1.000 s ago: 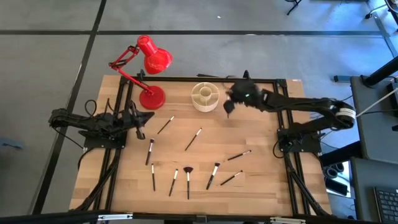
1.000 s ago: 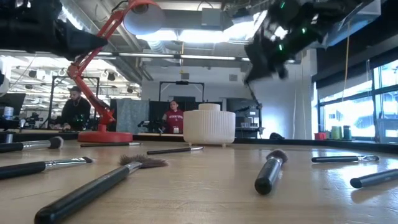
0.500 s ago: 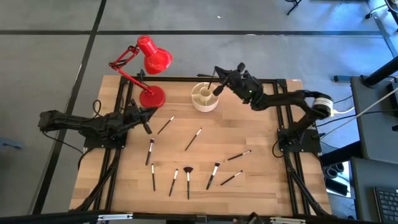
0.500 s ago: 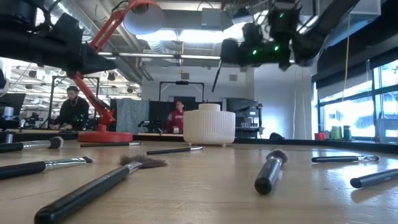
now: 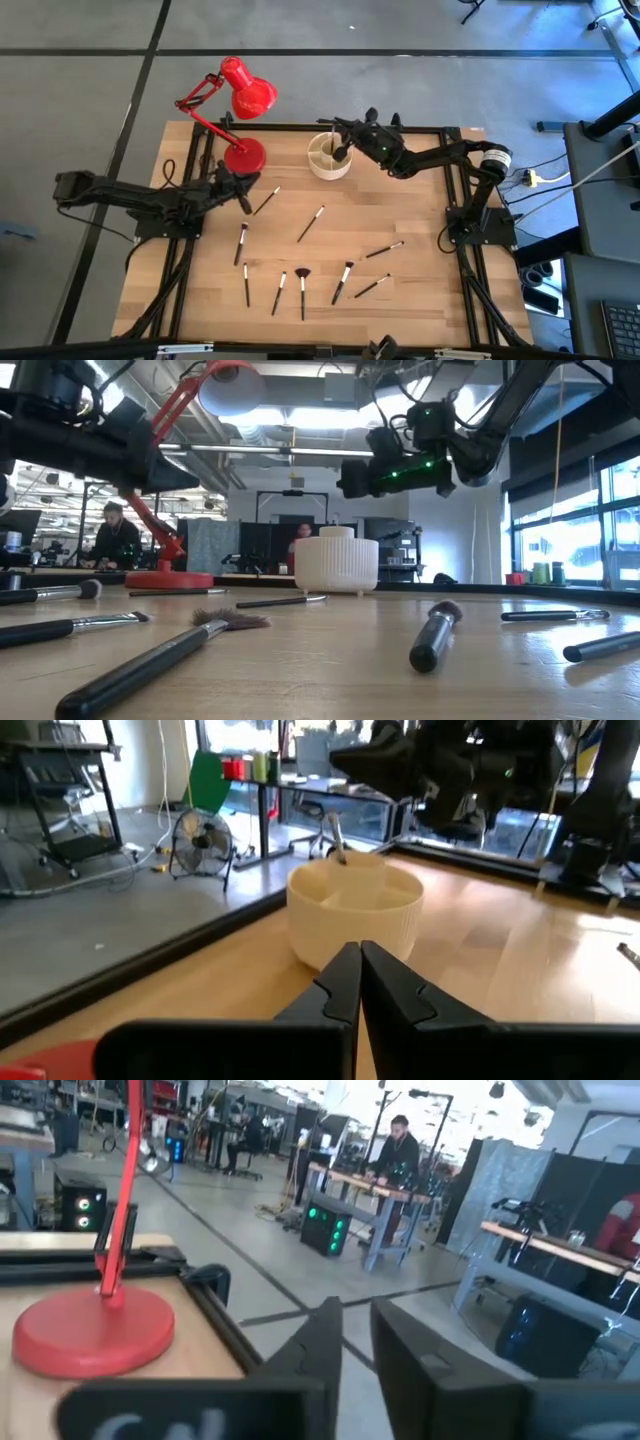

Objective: Put items in baskets/containers
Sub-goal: Put the black eyeshadow brush into the white organizer

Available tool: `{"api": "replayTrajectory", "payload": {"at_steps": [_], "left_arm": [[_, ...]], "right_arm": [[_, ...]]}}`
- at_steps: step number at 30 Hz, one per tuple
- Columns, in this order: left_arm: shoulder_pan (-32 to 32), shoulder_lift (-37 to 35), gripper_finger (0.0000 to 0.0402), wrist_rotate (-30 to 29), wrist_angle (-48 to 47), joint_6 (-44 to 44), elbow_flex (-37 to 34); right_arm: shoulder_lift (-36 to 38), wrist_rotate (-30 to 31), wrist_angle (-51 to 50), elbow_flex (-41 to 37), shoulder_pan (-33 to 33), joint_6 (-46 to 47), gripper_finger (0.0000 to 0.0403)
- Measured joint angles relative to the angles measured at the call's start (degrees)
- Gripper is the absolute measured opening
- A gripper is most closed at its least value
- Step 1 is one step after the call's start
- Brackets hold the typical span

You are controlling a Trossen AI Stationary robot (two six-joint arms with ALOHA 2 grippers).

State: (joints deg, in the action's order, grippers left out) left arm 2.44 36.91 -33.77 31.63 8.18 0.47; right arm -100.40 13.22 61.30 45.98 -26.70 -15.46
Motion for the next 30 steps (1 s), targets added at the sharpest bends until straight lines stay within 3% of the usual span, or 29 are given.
{"api": "replayTrajectory", "payload": {"at_steps": [8, 14, 20, 26, 30], "left_arm": [[0.0, 7.8, 0.0006, -1.0, 0.7, 2.0, 1.9], [0.4, 16.3, 0.0017, -1.0, -2.4, 5.4, 6.6], [6.1, 28.3, 0.0052, 1.8, -13.6, 9.2, 16.4], [11.8, 41.9, 0.0076, 10.3, -21.5, 13.2, 28.4], [12.7, 49.7, 0.0076, 12.9, -35.2, 15.6, 37.2]], "right_arm": [[2.0, -0.9, -10.2, 0.0, 0.4, 7.2, 0.0129], [13.6, -0.9, -28.0, -0.3, 2.8, 12.9, 0.013], [23.9, -0.8, -49.9, -0.3, 5.0, 19.9, 0.0118], [26.5, -0.2, -63.9, -0.4, 7.0, 23.7, 0.0112], [26.5, 8.0, -64.9, -3.4, 9.5, 23.9, 0.0112]]}}
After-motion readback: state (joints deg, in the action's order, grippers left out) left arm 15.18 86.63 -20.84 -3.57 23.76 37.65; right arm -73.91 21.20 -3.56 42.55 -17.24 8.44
